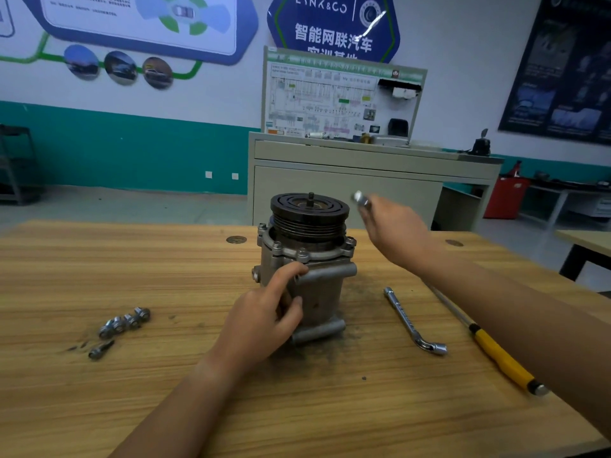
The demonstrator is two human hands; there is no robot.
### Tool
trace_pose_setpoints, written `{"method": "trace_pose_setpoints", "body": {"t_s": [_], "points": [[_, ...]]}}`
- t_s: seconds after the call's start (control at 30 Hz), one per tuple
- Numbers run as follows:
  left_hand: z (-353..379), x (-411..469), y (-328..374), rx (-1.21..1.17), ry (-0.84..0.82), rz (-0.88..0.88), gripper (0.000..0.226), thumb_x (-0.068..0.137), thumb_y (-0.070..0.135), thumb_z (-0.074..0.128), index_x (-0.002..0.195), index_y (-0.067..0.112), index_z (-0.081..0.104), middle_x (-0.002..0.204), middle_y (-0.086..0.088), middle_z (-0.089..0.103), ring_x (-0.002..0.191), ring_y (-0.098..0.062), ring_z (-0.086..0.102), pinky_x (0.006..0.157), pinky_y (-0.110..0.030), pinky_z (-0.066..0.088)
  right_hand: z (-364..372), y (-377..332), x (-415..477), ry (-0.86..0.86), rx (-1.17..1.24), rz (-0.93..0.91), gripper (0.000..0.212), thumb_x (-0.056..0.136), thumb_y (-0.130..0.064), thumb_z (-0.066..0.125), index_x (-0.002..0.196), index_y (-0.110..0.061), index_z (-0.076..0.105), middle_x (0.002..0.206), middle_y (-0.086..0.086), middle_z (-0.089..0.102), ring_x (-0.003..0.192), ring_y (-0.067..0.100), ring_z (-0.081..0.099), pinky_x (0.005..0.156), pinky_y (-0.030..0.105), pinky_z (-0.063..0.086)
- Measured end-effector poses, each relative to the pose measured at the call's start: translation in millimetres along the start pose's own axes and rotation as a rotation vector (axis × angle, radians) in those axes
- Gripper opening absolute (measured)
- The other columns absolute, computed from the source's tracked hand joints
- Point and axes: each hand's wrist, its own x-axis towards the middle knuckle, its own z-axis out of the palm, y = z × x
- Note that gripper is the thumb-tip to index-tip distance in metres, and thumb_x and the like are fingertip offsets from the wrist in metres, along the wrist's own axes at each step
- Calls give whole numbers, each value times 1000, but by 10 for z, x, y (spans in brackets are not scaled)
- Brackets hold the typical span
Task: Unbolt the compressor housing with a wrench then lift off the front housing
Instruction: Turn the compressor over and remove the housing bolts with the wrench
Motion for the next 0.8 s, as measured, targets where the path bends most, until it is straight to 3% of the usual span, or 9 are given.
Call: {"method": "trace_pose_setpoints", "body": {"t_s": [0.1, 0.2, 0.3, 0.43, 0.6, 0.7, 0.8], "points": [[9, -1, -15, -1, 6, 13, 52, 87, 13, 60, 118, 46, 35, 63, 8, 53, 56, -6, 54, 44, -18, 39, -241, -15, -156, -19, 184, 136, 19, 101, -26, 30, 102, -13, 43, 65, -2, 47, 54, 13, 46, 45, 26, 28], [17, 8, -22, 4, 10, 17, 53, 87, 13, 61, 118, 47, 33, 65, 7, 56, 57, -6, 56, 45, -20, 41, -468, -65, -319, -299, 65, 187, 19, 100, -24, 34, 92, -13, 48, 67, 0, 47, 56, 11, 43, 46, 25, 27], [27, 7, -16, 2, 25, 19, 53, 87, 14, 61, 118, 47, 33, 65, 6, 57, 61, -10, 56, 47, -25, 43, -538, -141, -404, -422, -61, 177, 15, 99, -20, 37, 98, -17, 52, 69, -2, 47, 58, 9, 43, 46, 22, 29], [22, -9, -16, -3, 33, 27, 48, 86, 20, 57, 118, 47, 35, 63, 6, 56, 60, -11, 55, 47, -29, 44, -522, -263, -383, -467, -222, 116, 18, 95, -11, 40, 106, -11, 55, 70, 0, 46, 61, 12, 45, 57, 26, 42], [37, 1, -19, -5, 45, 36, 54, 86, 11, 62, 117, 47, 35, 63, 5, 56, 57, -12, 54, 48, -34, 47, -635, -426, -384, -466, -493, -79, 22, 90, -2, 44, 109, -9, 52, 61, -1, 30, 52, 14, 32, 54, 27, 37], [28, -6, -16, -5, 40, 31, 54, 86, 12, 62, 118, 47, 35, 62, 6, 55, 56, -12, 54, 48, -31, 45, -657, -446, -375, -487, -594, -151, 20, 92, -3, 43, 110, -8, 51, 61, -1, 30, 48, 14, 29, 43, 26, 29], [25, -7, -14, -5, 34, 24, 53, 86, 12, 61, 118, 46, 35, 60, 8, 52, 58, -12, 54, 47, -27, 41, -646, -386, -337, -495, -587, -159, 18, 96, -14, 37, 108, -10, 50, 61, -1, 35, 49, 13, 34, 42, 24, 30]]}}
